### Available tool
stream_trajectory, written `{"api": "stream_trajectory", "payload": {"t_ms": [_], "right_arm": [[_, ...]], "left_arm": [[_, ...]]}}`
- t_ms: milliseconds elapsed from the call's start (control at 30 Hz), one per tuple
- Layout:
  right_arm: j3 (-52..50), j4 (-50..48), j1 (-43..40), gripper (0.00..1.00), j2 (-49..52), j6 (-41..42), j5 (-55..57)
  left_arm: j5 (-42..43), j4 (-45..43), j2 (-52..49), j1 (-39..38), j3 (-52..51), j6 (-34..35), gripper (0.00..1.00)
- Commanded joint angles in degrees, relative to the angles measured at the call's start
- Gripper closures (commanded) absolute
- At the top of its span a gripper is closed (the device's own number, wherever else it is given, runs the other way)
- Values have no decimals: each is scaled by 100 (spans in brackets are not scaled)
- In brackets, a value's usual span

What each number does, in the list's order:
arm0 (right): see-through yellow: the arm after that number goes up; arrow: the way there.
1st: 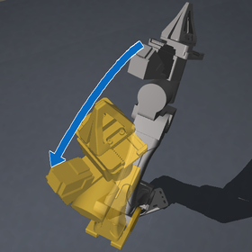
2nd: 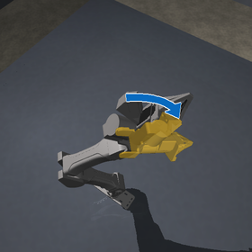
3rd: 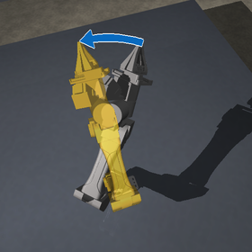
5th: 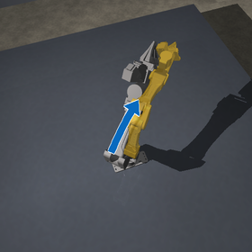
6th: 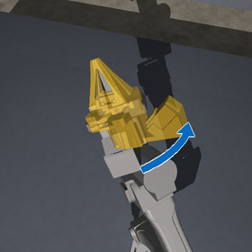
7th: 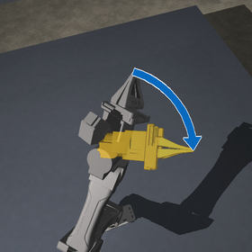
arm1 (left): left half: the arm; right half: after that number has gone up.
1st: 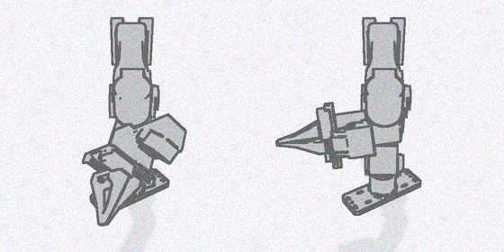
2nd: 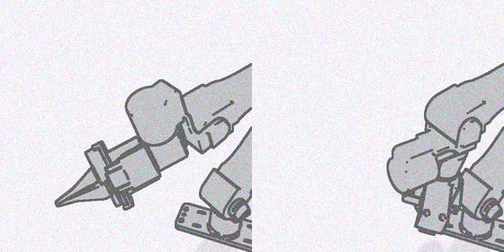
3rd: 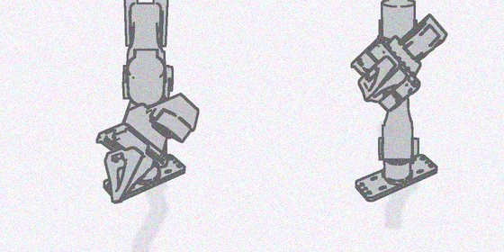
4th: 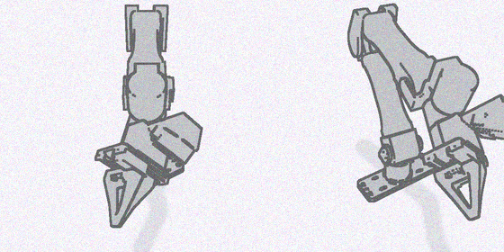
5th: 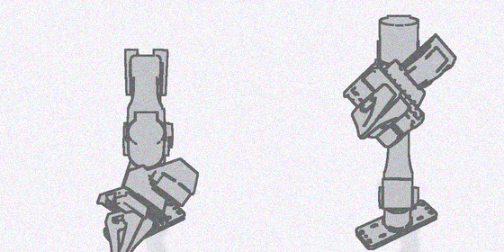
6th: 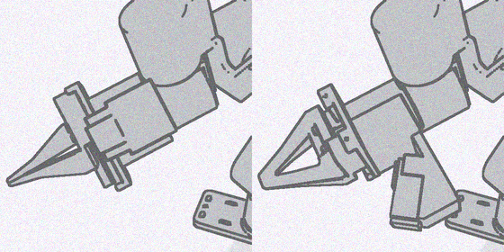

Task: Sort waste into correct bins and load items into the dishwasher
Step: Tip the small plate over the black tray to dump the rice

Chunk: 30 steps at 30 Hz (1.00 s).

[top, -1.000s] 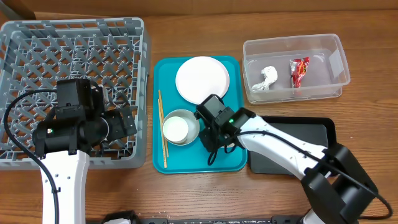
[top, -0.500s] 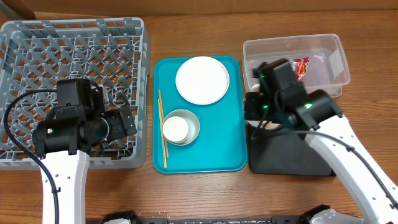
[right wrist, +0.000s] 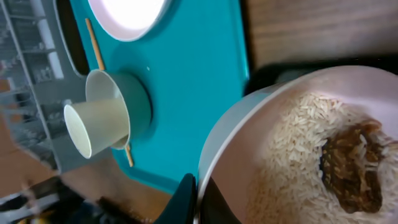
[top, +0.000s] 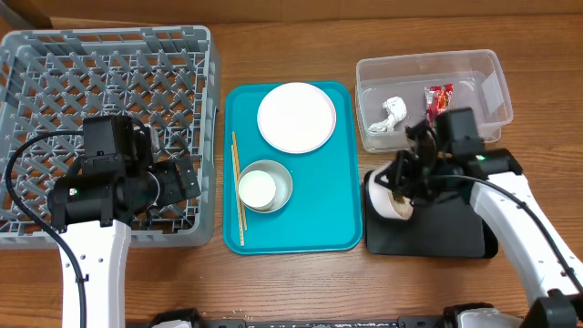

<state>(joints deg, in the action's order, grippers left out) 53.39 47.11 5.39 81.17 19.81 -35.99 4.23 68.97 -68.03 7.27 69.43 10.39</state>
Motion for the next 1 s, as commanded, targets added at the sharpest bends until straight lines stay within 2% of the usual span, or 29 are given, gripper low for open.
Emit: {"api": "stream_trajectory", "payload": {"t_ms": [0,100,233,333,600,967], "right_arm": [[-319,-127,-566,96,-28,-671,-1484],[-590,-214,-1152,96,0,-1086,-2420],[-1060,-702,-2022,96,2,-1132,-3971],[-1373,-1034,-2566,96,7,-1084,-4708],[-1797,-1294,-3541,96,7,-1088,-5313],[-1810,-1410,-3703,96,7,-603,-5394]], "left_arm": [[-17,-24,-11,33,111,35,0],[-15,-24,-11,33,111,35,0],[-15,-20,-11,33,111,35,0],[-15,-22,-11,31,111,35,0],[-15,-20,-11,31,111,35,0],[-15,-13,-11,31,111,35,0]]}}
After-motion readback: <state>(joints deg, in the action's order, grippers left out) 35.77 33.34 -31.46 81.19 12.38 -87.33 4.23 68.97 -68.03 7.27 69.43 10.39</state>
